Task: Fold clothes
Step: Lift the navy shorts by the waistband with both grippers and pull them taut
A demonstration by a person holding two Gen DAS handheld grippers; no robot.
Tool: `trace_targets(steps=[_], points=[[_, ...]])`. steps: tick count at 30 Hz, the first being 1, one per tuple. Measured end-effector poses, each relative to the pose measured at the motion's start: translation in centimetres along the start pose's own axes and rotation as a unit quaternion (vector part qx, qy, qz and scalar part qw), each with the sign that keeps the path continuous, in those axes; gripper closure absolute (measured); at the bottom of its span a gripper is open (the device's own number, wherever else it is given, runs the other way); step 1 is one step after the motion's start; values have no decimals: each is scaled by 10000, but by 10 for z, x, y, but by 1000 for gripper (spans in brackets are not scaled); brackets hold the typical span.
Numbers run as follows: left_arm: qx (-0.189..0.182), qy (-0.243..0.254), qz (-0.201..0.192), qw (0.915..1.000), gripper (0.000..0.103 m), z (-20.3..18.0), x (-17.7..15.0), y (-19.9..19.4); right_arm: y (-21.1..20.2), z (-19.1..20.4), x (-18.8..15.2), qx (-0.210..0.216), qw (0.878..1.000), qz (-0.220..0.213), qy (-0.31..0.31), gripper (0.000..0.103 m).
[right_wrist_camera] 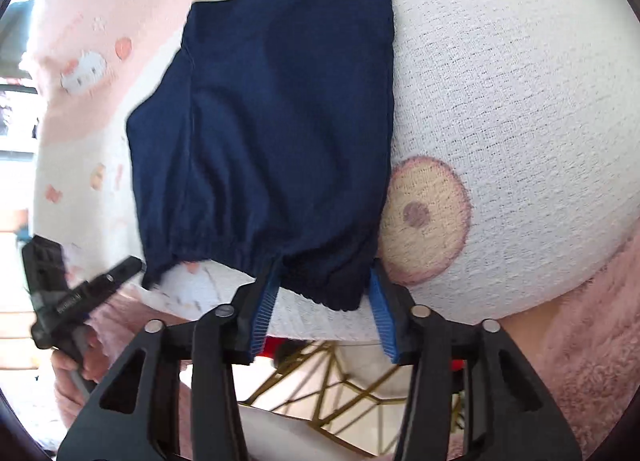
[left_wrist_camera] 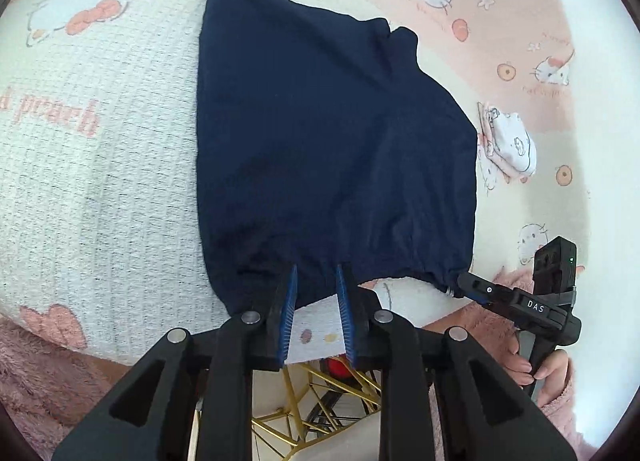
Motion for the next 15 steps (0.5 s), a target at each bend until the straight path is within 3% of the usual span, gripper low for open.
trace_targets(steps=[3,4,5,6,10,15], points=[[239,111,151,9995,80,-23,-5,21,2,8,-2,-24,10000,-29,-79,57],[318,147,201,9992,80,-30,-7,28,2,12,-4,-55,9999,-37,-128,64],[329,141,226,9991,80,-30,-7,29,2,15,-7,-86,9998,-44,-185,87],[341,135,251,9990,80,-30,-8,30,2,17,-9,-127,9995,-51,-267,92],[214,150,242,9994,78,-33,-8,23,-27,11,-7,-448,9969,-234,-606,92],[28,53,251,9997,74,-33,-9,20,-38,1,-5,-818,9946,-334,-537,92]])
Point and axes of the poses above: each gripper's, at about its wrist camera, not at the fingertips, and y roughly the way its jaws point, z to its left, x to its top, the point moved 8 cm from there along y, roughly the way its jaws point, and after that the axes turned 14 degrees about x, right-handed, at the moved point
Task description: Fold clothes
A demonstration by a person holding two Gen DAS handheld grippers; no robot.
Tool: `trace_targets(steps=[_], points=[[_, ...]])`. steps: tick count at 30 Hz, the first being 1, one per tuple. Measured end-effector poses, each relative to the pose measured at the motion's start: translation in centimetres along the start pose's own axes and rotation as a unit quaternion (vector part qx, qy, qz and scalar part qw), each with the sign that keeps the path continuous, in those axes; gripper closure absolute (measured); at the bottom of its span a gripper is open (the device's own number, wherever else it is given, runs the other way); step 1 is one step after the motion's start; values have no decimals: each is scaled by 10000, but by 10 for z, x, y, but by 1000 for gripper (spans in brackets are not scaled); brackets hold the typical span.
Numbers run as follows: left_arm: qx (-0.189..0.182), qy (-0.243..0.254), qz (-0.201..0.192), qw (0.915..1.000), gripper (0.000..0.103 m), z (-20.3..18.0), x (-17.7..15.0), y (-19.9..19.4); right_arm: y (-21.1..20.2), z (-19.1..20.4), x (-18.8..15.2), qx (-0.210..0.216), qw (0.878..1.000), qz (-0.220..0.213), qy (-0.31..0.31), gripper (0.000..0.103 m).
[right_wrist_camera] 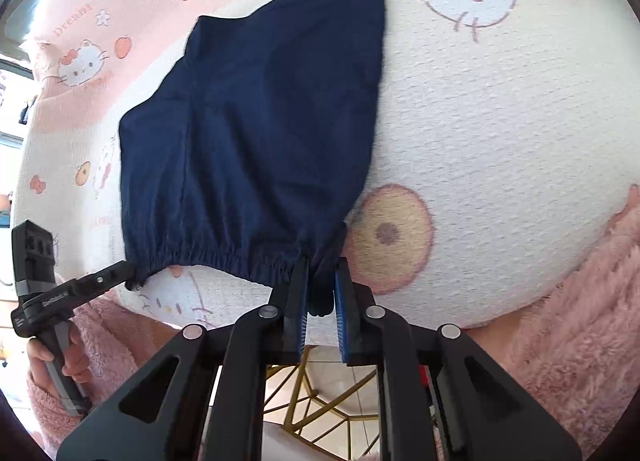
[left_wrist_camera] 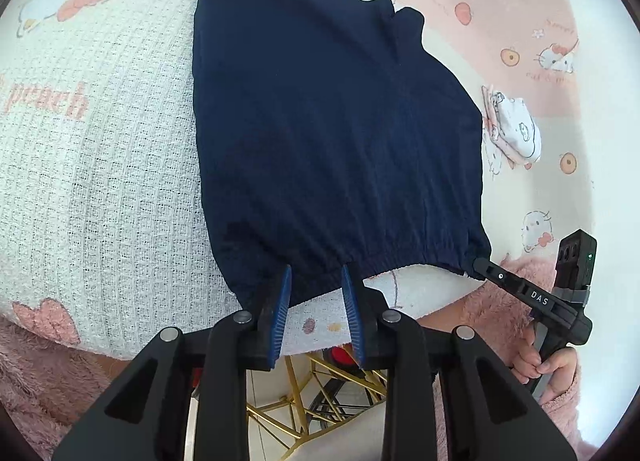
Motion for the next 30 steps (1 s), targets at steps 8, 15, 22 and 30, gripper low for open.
trace_targets(steps=[8,15,22,30], points=[[186,81,127,9997,74,25,-1,9,12,-5,-7,-74,9991,412,-32,79],[410,172,174,9989,74,22,0,10,21,-14,-10,303,9977,472,389,80],[424,137,-59,9990,73,10,4,5,12,-2,-2,410,9989,175,152,82],[282,102,-41,9995,71,14,12,2,6,17,13,1104,9937,-114,185,80]])
Point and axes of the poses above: each gripper's, at about its wrist camera, not at the fingertips, and y roughly the way its jaws point, z to its left, x to its top, the point moved 8 cm from there along y, roughly the way its jaws point, and after that the axes turned 14 degrees about x, right-handed, at the moved point
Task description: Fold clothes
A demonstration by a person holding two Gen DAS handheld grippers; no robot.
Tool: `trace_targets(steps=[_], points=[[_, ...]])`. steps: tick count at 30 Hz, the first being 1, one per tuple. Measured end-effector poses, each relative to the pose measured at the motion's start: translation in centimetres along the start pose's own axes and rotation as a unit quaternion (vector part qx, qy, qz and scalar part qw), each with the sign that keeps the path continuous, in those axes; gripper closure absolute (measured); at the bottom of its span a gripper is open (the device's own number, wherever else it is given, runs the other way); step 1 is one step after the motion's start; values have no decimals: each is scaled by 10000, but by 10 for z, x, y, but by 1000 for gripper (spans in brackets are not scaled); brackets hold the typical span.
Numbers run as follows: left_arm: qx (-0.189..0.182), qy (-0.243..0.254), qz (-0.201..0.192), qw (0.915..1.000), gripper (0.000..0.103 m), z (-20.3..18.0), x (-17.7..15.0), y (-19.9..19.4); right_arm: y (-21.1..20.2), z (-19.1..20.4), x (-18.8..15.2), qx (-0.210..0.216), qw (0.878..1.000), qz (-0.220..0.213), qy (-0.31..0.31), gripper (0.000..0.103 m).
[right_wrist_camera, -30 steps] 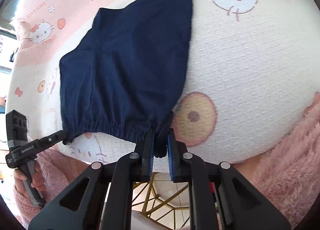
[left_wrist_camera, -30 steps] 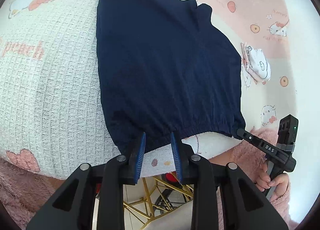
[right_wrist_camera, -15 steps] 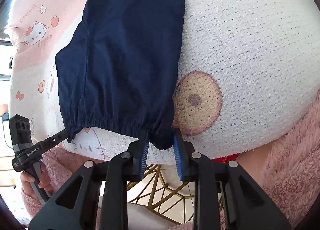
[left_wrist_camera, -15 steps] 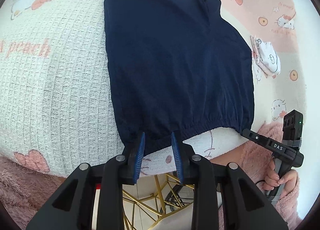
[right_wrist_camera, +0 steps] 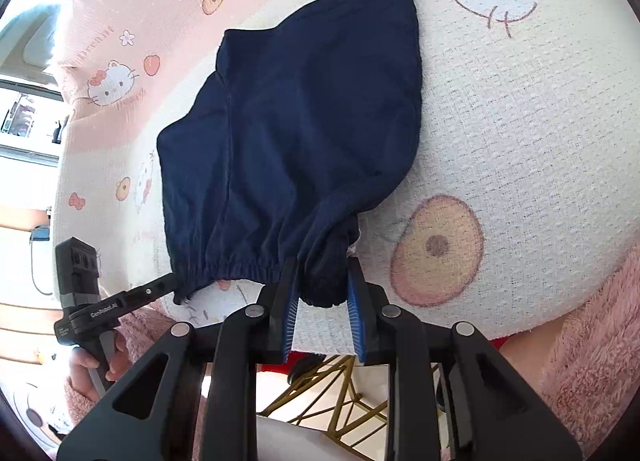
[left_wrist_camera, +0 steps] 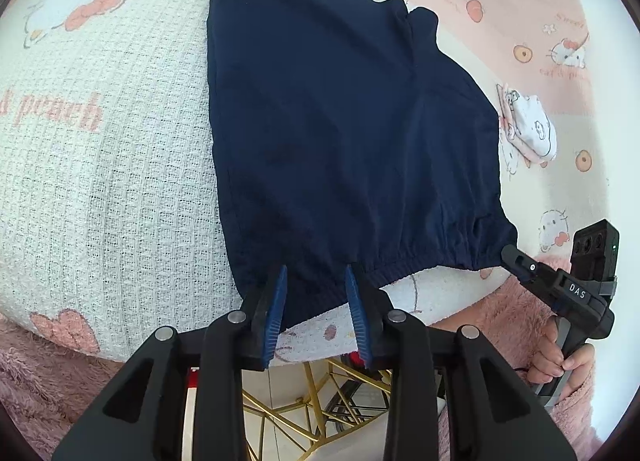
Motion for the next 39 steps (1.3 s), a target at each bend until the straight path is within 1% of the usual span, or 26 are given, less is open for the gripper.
trace_targets(steps=[2,4,6,10,12,13,14,15,17,18,19,20,21,23,24,25,26,29,30,31,32,33,34,35,37,39], points=[[-92,58,-35,9999,70,-3,1,0,-7,11,6,223,9997,-93,-63,80],[-386,62,-89,9992,70,-14,1,4,-7,27,14,387,9989,-161,-212,80],[-813,60,-222,9964,70,-27,6,-1,-4,43,24,384,9981,-186,-454,80],[-1203,650,-500,9894,70,-65,17,-15,8,70,42,403,9965,-122,-726,80],[-1233,887,-419,9875,70,-82,17,-9,15,81,46,470,9957,-58,-801,80],[-1165,902,-302,9886,70,-85,16,-2,19,85,47,519,9953,-10,-820,80],[-1058,793,-257,9909,70,-86,18,7,24,89,46,557,9949,58,-834,80],[-993,577,-289,9930,70,-80,22,11,29,92,45,566,9945,138,-868,80],[-1269,106,-294,9914,70,-70,30,12,42,97,43,542,9932,314,-979,80],[-1470,-71,-271,9887,69,-67,35,11,49,100,41,555,9922,408,-1040,80],[-1577,-172,-286,9869,67,-65,41,12,55,102,40,569,9910,503,-1102,80],[-1540,-234,-340,9872,65,-60,46,10,63,103,38,566,9900,604,-1145,80],[-1390,-274,-428,9890,63,-55,50,8,73,99,36,521,9894,721,-1144,80],[-1047,-385,-586,9920,63,-44,54,8,93,92,33,431,9879,954,-1143,79],[-1104,-436,-564,9913,63,-44,54,8,103,86,30,332,9868,1091,-1147,77],[-1161,-487,-543,9906,63,-45,54,9,112,77,27,187,9854,1235,-1153,77],[-1217,-534,-523,9897,63,-45,54,9,114,74,25,271,9857,1247,-1097,78],[-1272,-141,-593,9900,63,-63,54,8,95,78,27,703,9888,1089,-745,73],[-1287,-10,-616,9898,63,-69,54,8,82,82,28,832,9891,920,-789,73],[-1190,141,-636,9908,63,-78,53,11,69,85,29,931,9895,730,-834,71],[-1092,292,-656,9914,63,-86,53,15,55,86,30,957,9903,492,-884,63],[-994,442,-675,9918,63,-95,53,18,41,84,31,948,9909,253,-917,60],[-929,569,-669,9918,63,-103,52,22,31,77,32,833,9924,29,-900,60],[-1029,578,-608,9911,63,-108,52,24,25,67,32,663,9941,-120,-853,60],[-1222,520,-492,9899,63,-117,53,28,23,40,30,304,9975,-144,-629,59],[-1200,447,-448,9908,63,-117,55,28,25,24,26,258,9990,-27,-367,59]])
Point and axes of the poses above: each gripper's, at about its wrist camera, not at the fingertips, and y roughly the way its jaws point, z to its left, x to its top, the point moved 8 cm from there along y, roughly the way its jaws point, and after that the axes turned 14 degrees about x, right-handed, at the moved point
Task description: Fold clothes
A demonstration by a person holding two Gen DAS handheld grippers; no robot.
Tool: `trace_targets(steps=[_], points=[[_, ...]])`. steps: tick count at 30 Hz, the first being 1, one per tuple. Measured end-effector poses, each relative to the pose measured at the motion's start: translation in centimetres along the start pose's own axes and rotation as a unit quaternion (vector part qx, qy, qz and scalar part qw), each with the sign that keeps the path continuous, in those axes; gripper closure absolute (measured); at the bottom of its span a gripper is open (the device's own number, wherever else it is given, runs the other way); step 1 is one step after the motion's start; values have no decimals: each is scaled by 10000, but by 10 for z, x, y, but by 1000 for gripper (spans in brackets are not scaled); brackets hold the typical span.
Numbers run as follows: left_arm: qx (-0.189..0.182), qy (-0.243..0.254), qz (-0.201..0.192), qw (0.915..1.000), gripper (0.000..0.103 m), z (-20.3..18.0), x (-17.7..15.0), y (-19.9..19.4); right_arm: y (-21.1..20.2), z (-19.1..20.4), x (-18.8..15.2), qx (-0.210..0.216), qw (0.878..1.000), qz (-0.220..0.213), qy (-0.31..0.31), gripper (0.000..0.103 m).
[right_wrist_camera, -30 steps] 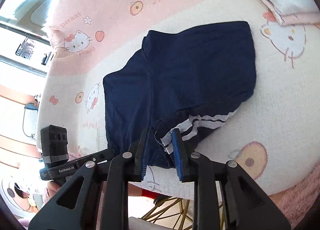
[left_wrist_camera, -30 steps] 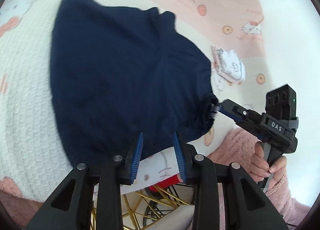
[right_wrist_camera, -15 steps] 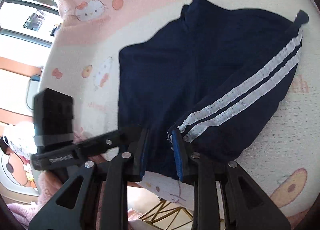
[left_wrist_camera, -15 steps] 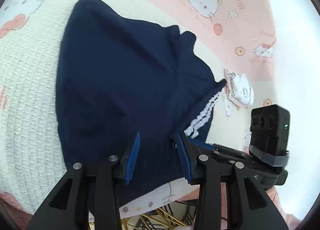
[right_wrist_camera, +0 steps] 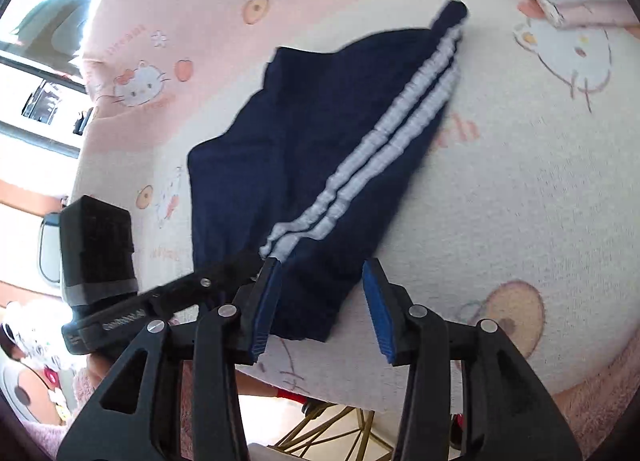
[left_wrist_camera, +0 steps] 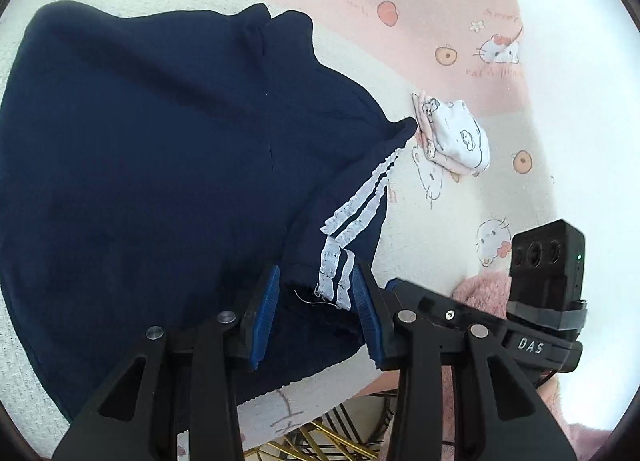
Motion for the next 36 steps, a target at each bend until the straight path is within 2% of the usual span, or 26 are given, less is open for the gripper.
trace_targets(steps=[2,5,9,12,14,16,19,20,21,25,29,30,34,36], points=[[15,-103,62,9999,63,0,2,2,4,-10,-5,21,9997,160,181,59],[-49,-151,155,9998,63,1,-10,2,20,-3,-20,-165,9975,682,-115,59],[65,38,181,9998,63,0,-17,3,43,10,-52,-250,9890,1392,-437,58],[252,132,150,9995,88,-1,-19,5,40,16,-56,-410,9868,1388,-723,59],[232,108,76,9996,88,-3,-18,2,28,17,-49,-375,9906,1101,-714,59],[32,-4,30,10000,88,-6,-17,-2,18,19,-41,-396,9925,820,-812,58],[57,43,-12,10000,89,-9,-15,-4,23,36,-38,-180,9879,838,-1289,58],[65,4,-55,10000,89,-8,-13,-5,29,41,-37,-232,9856,824,-1456,58],[18,-45,-79,10000,90,-7,-14,-9,35,43,-37,-348,9835,808,-1583,58],[-18,-179,-300,9994,92,-9,-9,-20,49,18,-38,-1386,9736,981,-1528,59],[23,-285,-459,9985,92,4,-5,-29,36,26,-44,-1571,9659,860,-1869,61],[34,-364,-504,9981,92,-4,-1,-21,34,26,-44,-1605,9658,858,-1846,61],[17,-638,-679,9957,93,19,-14,-51,30,10,-50,-1954,9613,1041,-1637,61],[43,-701,-709,9950,93,26,-22,-55,28,11,-49,-1691,9693,1026,-1461,61]])
Point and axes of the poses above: each gripper's, at about its wrist camera, not at the fingertips, and y roughly the way its jaws point, z to its left, x to its top, the point moved 8 cm from there along y, roughly the way its jaws point, and after that the axes turned 14 degrees about x, right-handed, at the moved point
